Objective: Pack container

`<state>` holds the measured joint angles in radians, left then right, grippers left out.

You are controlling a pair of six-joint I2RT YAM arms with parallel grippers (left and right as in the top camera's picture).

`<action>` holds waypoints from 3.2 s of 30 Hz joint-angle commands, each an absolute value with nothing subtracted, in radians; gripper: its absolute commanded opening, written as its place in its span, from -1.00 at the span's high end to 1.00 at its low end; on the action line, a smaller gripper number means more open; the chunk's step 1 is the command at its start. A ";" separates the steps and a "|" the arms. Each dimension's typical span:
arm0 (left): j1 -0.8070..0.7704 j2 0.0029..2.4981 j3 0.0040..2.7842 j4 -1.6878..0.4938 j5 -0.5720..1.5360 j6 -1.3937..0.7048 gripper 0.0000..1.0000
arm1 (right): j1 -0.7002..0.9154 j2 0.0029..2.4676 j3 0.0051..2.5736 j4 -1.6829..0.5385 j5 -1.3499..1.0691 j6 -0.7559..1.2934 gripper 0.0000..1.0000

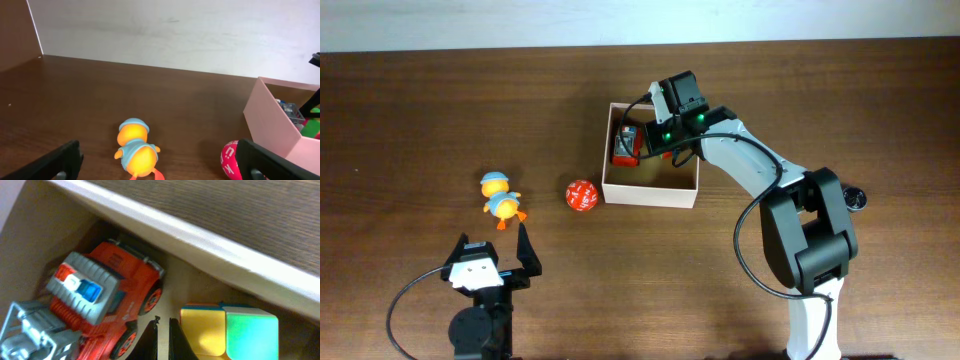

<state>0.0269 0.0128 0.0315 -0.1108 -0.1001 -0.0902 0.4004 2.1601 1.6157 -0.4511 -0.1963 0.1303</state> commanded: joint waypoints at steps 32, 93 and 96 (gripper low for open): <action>0.032 0.007 0.025 -0.108 -0.083 -0.075 -0.99 | 0.398 2.167 1.637 -0.420 0.105 0.231 0.91; 0.032 0.007 0.025 -0.108 -0.083 -0.075 -0.99 | 0.477 2.132 1.824 -1.214 0.046 0.115 0.92; 0.032 0.007 0.025 -0.108 -0.083 -0.075 -0.99 | 0.477 2.132 1.824 -1.226 0.110 0.109 0.92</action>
